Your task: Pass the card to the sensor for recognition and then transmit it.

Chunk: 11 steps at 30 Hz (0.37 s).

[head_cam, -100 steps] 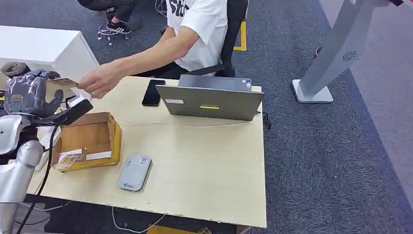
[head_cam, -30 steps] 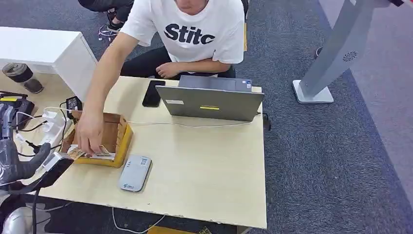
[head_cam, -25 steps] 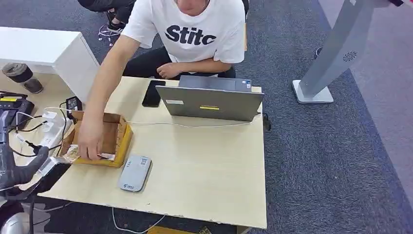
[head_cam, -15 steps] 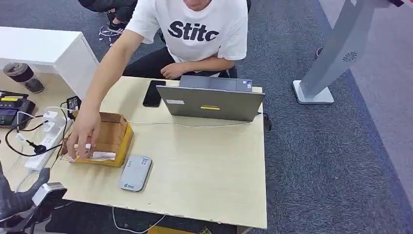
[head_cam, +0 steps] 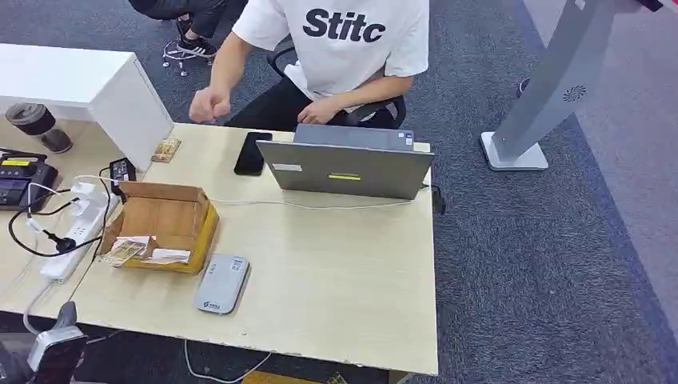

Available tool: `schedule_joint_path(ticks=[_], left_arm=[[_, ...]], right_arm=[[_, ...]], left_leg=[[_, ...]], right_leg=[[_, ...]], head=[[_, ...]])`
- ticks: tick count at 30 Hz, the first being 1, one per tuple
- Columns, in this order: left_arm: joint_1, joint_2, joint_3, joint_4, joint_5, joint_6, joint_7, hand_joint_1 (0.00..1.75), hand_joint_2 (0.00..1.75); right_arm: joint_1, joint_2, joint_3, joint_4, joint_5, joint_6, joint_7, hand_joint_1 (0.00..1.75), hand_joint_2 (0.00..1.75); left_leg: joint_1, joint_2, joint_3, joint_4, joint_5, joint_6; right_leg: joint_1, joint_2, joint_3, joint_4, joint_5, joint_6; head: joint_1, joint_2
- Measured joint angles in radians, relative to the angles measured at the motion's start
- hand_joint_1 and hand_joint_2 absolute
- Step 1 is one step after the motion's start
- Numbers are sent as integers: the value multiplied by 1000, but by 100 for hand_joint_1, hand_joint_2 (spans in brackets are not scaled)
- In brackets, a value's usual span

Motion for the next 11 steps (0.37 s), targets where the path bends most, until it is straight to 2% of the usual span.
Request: schedule_joint_path(ticks=[2, 5, 7, 11], left_arm=[[-11, -44, 42, 9, 24, -15, -41, 0, 175], [-28, -91, 96, 25, 61, -39, -72, 0, 175], [-58, -128, 158, 59, 80, -46, -115, 0, 175], [-109, -164, 276, 145, 111, -67, -170, 0, 175]], right_arm=[[0, 2, -4, 0, 1, -1, -2, 0, 175], [0, 2, -7, 0, 1, -4, -5, 0, 175], [0, 2, -10, 0, 8, -4, -9, 0, 175], [1, 3, -11, 0, 18, -7, -14, 0, 175]], left_leg=[[0, 0, 0, 0, 0, 0], [0, 0, 0, 0, 0, 0], [0, -1, 0, 0, 0, 0], [0, -1, 1, 0, 0, 0]], right_leg=[[0, 0, 0, 0, 0, 0], [0, 0, 0, 0, 0, 0], [0, -1, 1, 0, 0, 0], [0, -1, 1, 0, 0, 0]], head=[[0, 0], [0, 0], [0, 0], [0, 0]])
